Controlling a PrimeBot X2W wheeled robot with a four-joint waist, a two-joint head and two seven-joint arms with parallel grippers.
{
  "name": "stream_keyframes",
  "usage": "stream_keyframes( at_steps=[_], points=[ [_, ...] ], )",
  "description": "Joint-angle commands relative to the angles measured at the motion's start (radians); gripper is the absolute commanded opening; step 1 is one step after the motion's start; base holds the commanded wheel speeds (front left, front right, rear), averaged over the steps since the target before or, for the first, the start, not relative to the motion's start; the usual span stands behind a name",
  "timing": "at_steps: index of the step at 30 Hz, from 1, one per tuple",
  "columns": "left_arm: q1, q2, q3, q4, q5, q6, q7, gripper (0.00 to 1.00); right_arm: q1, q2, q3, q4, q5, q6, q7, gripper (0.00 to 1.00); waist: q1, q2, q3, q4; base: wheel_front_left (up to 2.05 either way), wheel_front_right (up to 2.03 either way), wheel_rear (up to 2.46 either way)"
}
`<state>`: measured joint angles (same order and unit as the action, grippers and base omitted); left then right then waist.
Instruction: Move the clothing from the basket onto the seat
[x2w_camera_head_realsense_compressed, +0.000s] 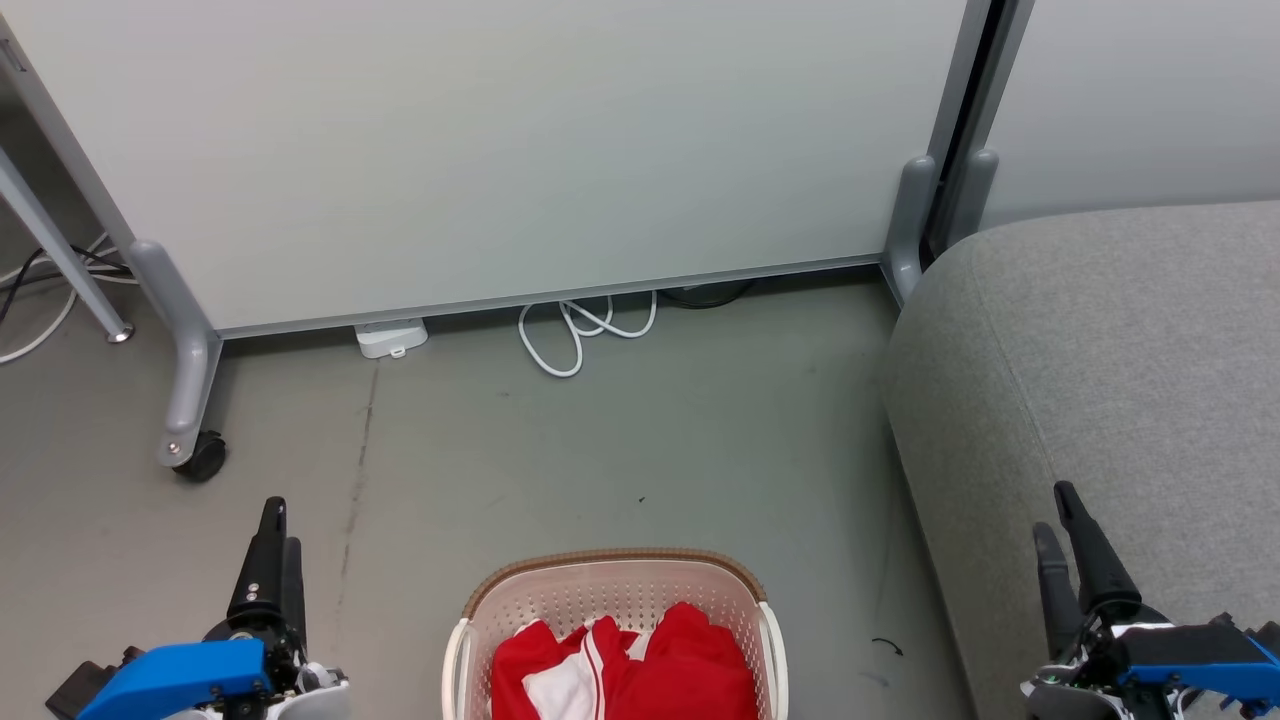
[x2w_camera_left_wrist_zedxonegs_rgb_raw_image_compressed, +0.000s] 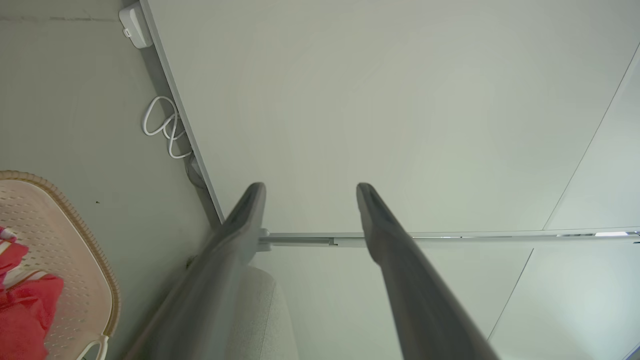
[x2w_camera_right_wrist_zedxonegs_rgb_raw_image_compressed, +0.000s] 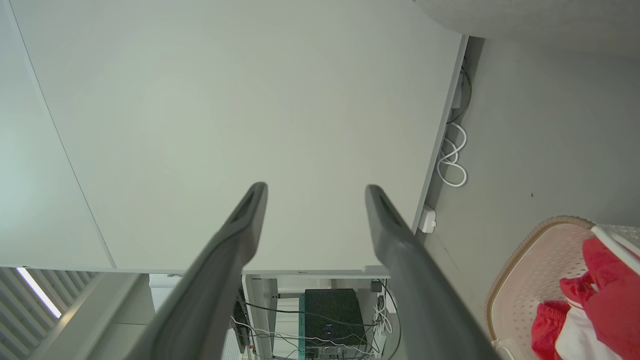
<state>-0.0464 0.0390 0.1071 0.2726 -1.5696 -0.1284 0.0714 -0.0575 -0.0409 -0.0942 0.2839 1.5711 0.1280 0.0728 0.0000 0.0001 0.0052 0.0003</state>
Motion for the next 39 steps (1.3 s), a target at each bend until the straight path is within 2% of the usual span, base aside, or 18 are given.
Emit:
stream_keyframes(
  at_steps=[1,13,28,39],
  points=[
    [-0.027,0.007,-0.002,-0.028,0.035,-0.001,-0.015,1.0,-0.026,-0.003,0.005,-0.024,-0.033,0.001,-0.015,1.0,0.0,-0.0001,0.001,0.0,0.0,0.0,0.0],
    [-0.037,0.008,-0.003,-0.067,0.228,-0.001,-0.064,1.0,-0.035,-0.005,0.028,-0.064,-0.221,0.002,-0.065,1.0,0.0,-0.0001,0.004,0.001,0.0,0.0,0.0],
    [-0.04,0.01,-0.057,-0.126,0.575,0.033,-0.122,1.0,-0.044,-0.006,0.077,-0.107,-0.506,0.002,-0.123,1.0,0.0,-0.0001,0.008,0.003,0.0,0.0,0.0],
    [-0.039,0.011,-0.111,-0.117,0.839,0.064,-0.166,1.0,-0.047,-0.008,0.111,-0.098,-0.748,0.003,-0.167,1.0,0.0,-0.0001,0.009,0.005,0.0,0.0,0.0]
  ],
)
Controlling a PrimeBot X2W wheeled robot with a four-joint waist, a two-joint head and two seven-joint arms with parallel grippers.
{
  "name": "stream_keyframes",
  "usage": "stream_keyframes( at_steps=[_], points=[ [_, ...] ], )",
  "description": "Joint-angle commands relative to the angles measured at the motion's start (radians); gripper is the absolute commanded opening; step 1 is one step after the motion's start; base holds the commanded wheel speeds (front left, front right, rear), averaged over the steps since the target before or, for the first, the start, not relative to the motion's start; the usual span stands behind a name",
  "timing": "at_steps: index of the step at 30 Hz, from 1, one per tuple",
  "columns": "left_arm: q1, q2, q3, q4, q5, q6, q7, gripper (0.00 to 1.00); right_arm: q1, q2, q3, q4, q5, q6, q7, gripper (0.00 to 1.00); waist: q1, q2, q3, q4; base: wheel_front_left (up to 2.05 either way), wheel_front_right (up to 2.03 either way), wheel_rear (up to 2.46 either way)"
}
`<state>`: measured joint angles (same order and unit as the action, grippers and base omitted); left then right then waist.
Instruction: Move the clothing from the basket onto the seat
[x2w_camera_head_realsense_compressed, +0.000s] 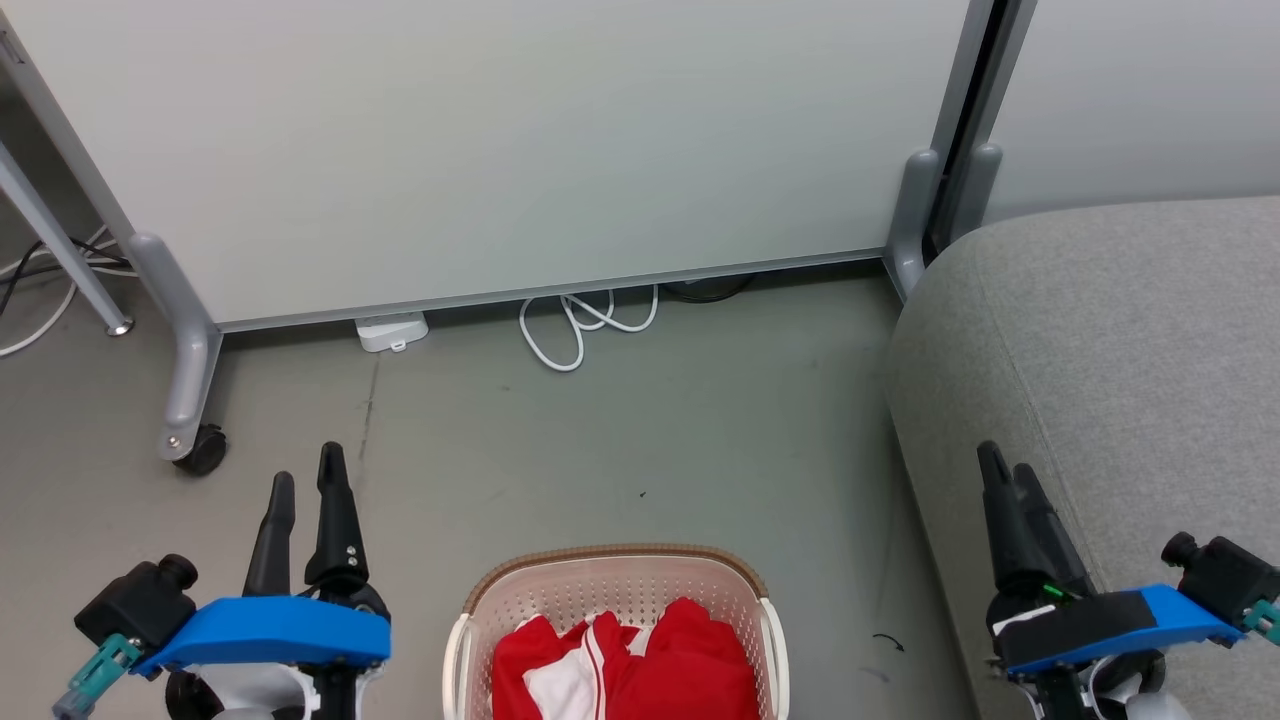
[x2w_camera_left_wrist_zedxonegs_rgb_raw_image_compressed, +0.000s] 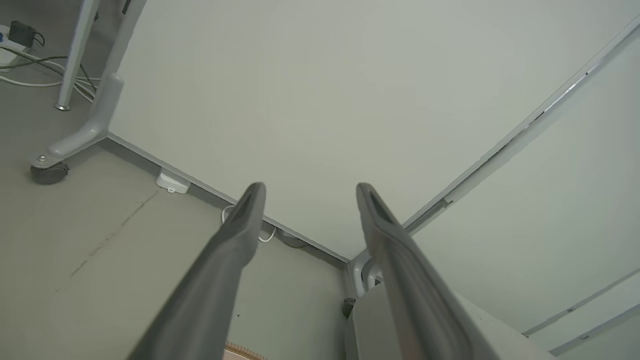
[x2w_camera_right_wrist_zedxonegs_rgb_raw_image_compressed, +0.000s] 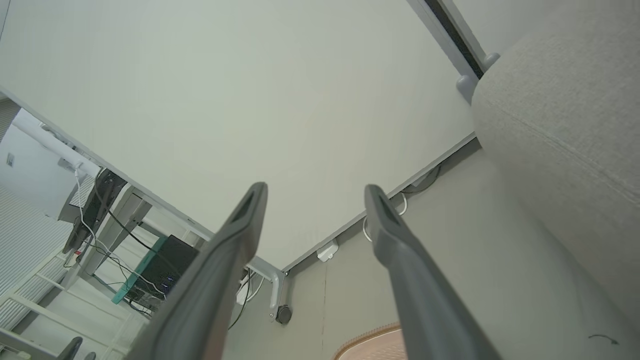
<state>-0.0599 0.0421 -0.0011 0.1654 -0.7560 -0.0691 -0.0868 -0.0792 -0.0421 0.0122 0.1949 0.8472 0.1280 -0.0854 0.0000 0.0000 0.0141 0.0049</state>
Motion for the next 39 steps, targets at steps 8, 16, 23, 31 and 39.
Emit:
stream_keyframes(
  at_steps=[8,16,23,31,39],
  points=[
    [-0.028,0.012,-0.028,0.004,0.134,0.017,-0.033,1.0,-0.029,-0.007,0.015,0.003,-0.141,0.003,-0.033,1.0,0.0,0.0,0.001,0.002,0.0,0.0,0.0],
    [-0.032,0.016,-0.044,0.009,0.226,0.026,-0.054,1.0,-0.031,-0.008,0.025,0.003,-0.24,0.003,-0.055,1.0,0.0,0.0,0.001,0.003,0.0,0.0,0.0],
    [-0.034,0.02,-0.056,0.007,0.301,0.032,-0.073,1.0,-0.035,-0.008,0.035,0.001,-0.319,0.003,-0.074,1.0,0.0,0.0,0.001,0.003,0.0,0.0,0.0],
    [-0.034,0.021,-0.067,0.009,0.379,0.034,-0.093,1.0,-0.036,-0.009,0.044,0.001,-0.403,0.003,-0.095,1.0,0.0,0.0,0.001,0.005,0.0,0.0,0.0],
    [-0.036,0.022,-0.076,0.013,0.452,0.04,-0.112,1.0,-0.04,-0.009,0.055,0.002,-0.48,0.003,-0.112,1.0,0.0,0.0,0.0,0.006,0.0,0.0,0.0]
  ],
)
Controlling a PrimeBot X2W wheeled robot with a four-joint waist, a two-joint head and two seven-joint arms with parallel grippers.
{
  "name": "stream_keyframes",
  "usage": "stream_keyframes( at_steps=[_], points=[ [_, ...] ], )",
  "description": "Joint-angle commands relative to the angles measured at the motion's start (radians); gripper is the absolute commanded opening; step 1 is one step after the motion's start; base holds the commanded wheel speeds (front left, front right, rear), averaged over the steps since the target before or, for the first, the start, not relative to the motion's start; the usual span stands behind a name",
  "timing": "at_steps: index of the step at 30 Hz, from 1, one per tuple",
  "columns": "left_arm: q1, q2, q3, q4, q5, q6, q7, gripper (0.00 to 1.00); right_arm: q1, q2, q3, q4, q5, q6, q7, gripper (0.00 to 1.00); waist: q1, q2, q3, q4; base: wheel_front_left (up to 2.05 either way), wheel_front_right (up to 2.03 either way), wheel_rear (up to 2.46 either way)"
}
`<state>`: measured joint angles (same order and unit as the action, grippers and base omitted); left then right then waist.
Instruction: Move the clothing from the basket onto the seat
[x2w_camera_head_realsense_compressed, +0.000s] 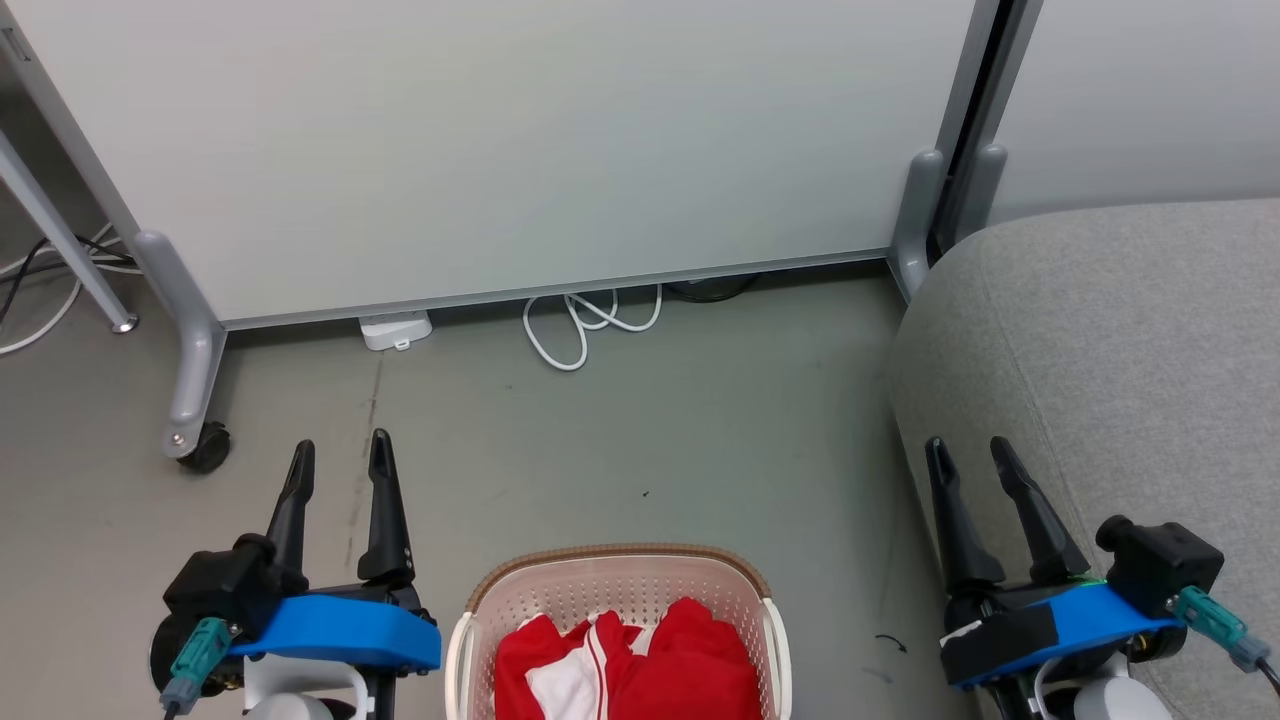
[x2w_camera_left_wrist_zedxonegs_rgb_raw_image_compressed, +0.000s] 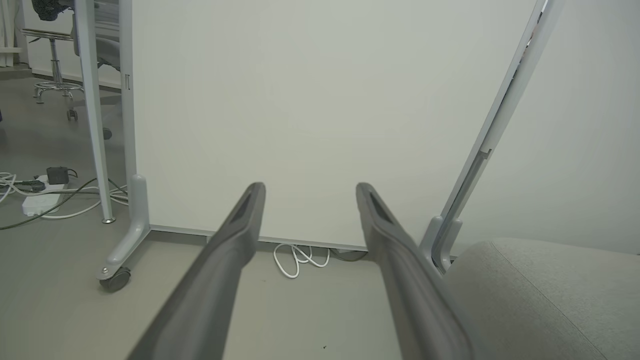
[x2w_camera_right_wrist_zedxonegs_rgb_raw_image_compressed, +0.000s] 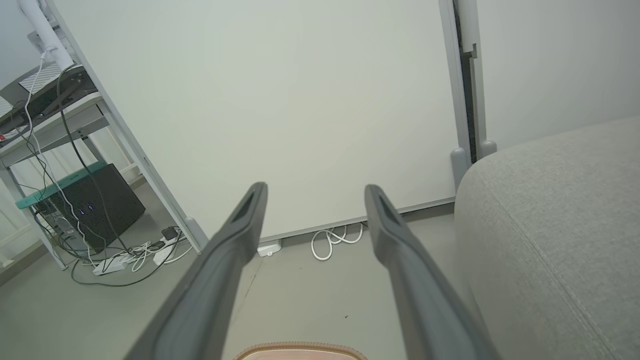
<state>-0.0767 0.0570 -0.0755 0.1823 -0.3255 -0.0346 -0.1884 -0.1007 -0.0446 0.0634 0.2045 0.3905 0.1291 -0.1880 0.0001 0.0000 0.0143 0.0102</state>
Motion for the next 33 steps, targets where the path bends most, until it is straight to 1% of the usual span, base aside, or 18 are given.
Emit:
stream_keyframes(
  at_steps=[1,20,33],
  points=[
    [-0.019,0.007,-0.003,-0.004,0.031,0.006,-0.012,1.0,-0.018,-0.007,0.005,-0.009,-0.034,0.002,-0.012,1.0,-0.0001,0.0,0.0,0.0,0.0,0.0,0.0],
    [-0.021,0.006,-0.021,0.001,0.181,0.011,-0.048,1.0,-0.026,-0.008,0.012,0.006,-0.196,0.002,-0.049,1.0,-0.0001,0.0,0.002,0.0,0.0,0.0,0.0],
    [-0.021,0.004,-0.027,0.004,0.27,0.006,-0.072,1.0,-0.03,-0.008,0.002,0.02,-0.295,0.003,-0.073,1.0,-0.0001,0.0,0.003,0.002,0.0,0.0,0.0]
  ],
)
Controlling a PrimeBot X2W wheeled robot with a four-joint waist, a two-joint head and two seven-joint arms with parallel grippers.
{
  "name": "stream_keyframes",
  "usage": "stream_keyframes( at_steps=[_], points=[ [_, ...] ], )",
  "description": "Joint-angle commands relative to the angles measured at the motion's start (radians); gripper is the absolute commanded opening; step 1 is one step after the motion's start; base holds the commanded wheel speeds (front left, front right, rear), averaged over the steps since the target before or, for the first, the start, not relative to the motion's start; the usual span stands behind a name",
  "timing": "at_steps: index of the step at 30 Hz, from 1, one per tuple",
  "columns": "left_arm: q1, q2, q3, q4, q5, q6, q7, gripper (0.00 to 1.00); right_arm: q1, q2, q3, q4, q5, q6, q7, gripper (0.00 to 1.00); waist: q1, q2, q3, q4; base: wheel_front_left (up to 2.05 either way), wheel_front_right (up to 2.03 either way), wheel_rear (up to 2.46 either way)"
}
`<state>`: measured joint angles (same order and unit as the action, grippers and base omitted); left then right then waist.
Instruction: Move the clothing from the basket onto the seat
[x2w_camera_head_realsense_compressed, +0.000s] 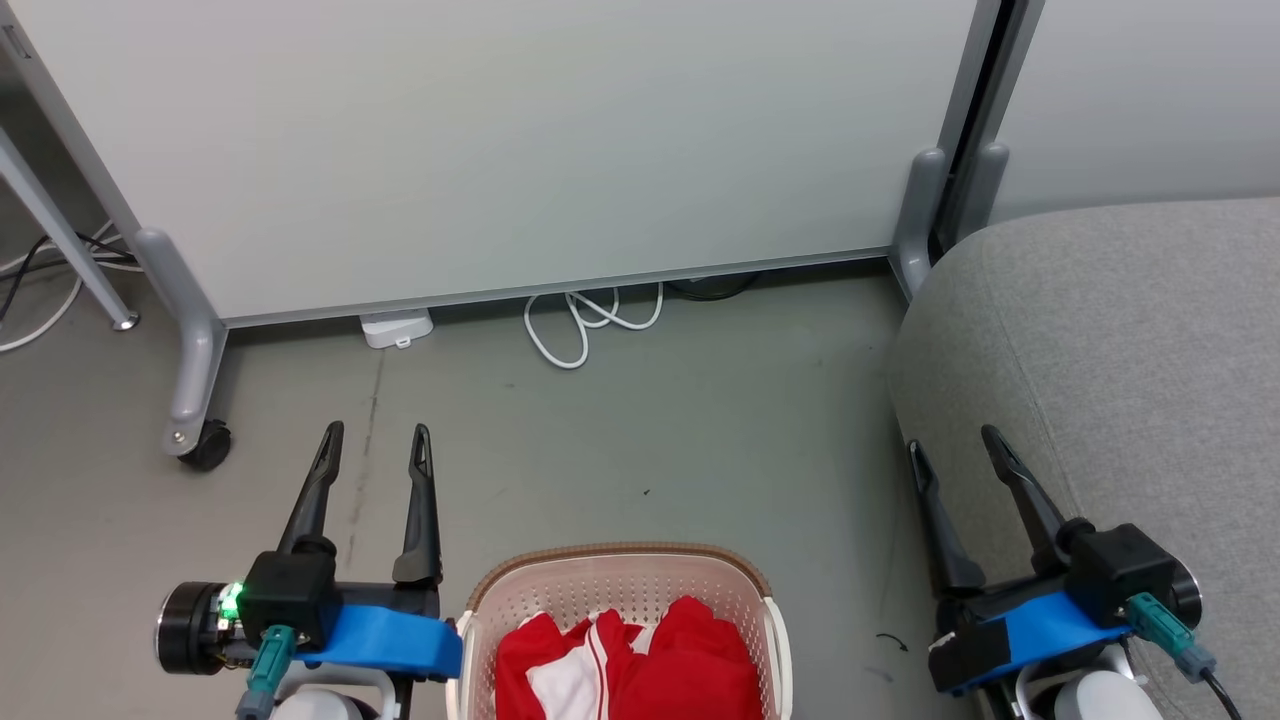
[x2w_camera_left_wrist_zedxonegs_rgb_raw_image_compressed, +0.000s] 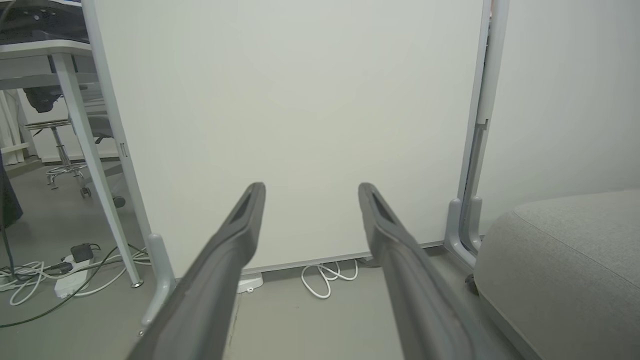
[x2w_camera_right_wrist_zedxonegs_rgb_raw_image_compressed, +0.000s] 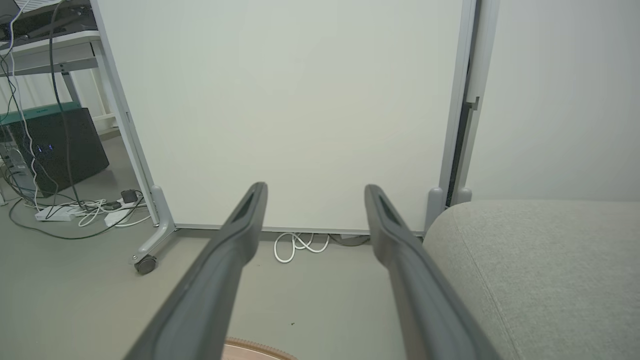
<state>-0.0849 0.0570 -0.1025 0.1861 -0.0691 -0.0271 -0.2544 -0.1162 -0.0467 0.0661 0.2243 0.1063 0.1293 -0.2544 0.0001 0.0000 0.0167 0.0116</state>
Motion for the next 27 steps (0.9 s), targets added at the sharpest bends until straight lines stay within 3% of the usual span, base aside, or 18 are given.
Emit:
stream_keyframes(
  at_steps=[1,27],
  points=[
    [-0.013,0.004,-0.001,0.001,0.02,-0.002,-0.007,1.0,-0.014,-0.006,-0.002,0.002,-0.018,0.002,-0.007,1.0,-0.0001,0.0,0.0,0.0,0.0,0.0,0.0],
    [-0.006,-0.006,0.022,0.027,-0.016,-0.033,-0.012,1.0,-0.017,-0.006,-0.008,0.048,-0.016,0.002,-0.012,1.0,-0.0001,0.0,-0.001,0.003,0.0,0.0,0.0]
  ],
)
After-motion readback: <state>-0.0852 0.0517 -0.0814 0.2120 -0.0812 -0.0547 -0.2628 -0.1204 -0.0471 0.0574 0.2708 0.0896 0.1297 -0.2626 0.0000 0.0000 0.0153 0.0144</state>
